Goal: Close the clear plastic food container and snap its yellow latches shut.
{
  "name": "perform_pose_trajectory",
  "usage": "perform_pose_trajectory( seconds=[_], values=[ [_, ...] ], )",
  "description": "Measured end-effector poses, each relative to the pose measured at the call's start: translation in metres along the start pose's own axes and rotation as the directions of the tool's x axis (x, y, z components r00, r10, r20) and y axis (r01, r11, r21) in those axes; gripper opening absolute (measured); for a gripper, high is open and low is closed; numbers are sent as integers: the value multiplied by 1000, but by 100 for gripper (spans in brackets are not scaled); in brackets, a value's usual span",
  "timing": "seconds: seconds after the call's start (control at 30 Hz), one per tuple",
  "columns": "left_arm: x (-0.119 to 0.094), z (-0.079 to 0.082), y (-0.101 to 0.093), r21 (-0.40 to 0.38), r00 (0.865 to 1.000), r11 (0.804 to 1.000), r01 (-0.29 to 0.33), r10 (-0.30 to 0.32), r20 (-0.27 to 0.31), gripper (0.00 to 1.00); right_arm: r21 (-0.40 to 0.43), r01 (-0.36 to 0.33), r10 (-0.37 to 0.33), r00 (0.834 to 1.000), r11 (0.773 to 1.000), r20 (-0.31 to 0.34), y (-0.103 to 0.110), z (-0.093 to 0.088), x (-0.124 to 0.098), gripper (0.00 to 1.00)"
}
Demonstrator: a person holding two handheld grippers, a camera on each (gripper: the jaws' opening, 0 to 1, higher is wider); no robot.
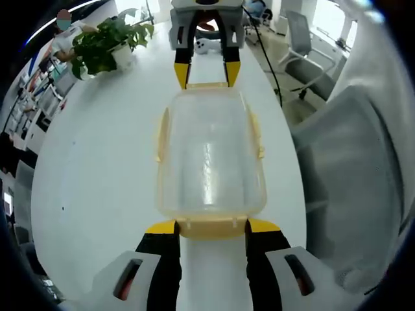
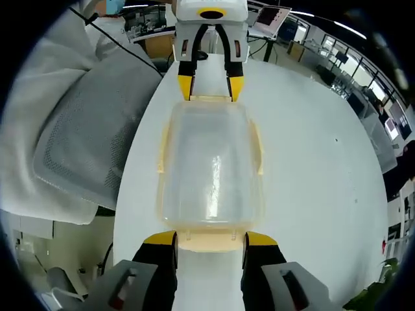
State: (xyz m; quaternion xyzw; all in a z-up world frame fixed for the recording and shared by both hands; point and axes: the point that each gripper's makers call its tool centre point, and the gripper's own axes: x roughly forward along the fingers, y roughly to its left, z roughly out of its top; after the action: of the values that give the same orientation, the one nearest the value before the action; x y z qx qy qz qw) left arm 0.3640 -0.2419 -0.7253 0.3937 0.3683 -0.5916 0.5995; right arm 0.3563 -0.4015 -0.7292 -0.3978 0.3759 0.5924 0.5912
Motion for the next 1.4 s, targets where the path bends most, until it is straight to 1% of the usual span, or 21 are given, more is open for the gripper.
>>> perform_pose_trajectory(
  seconds=[0.27, 0.6, 0.93, 1.13, 1.4],
  values=[
    [5, -1, 2, -1, 1000, 1000, -8, 8, -14, 36, -5, 3, -3, 1000, 1000, -10, -2, -3, 4, 36],
    [10, -6, -2, -9, 1000, 1000, 1, -1, -23, 36, -7, -5, 5, 1000, 1000, -2, 1, -4, 11, 36],
    [13, -7, -3, -19, 1000, 1000, 3, -4, -17, 36, -12, -4, 4, 1000, 1000, -11, -1, -6, 14, 36],
    [15, -11, -2, -21, 1000, 1000, 7, -7, -20, 36, -3, -14, 14, 1000, 1000, -9, 1, -4, 16, 36],
    [16, -11, -1, -23, 1000, 1000, 11, -12, -21, 37, 10, -25, 25, 1000, 1000, -14, 1, -6, 18, 37]
  ],
)
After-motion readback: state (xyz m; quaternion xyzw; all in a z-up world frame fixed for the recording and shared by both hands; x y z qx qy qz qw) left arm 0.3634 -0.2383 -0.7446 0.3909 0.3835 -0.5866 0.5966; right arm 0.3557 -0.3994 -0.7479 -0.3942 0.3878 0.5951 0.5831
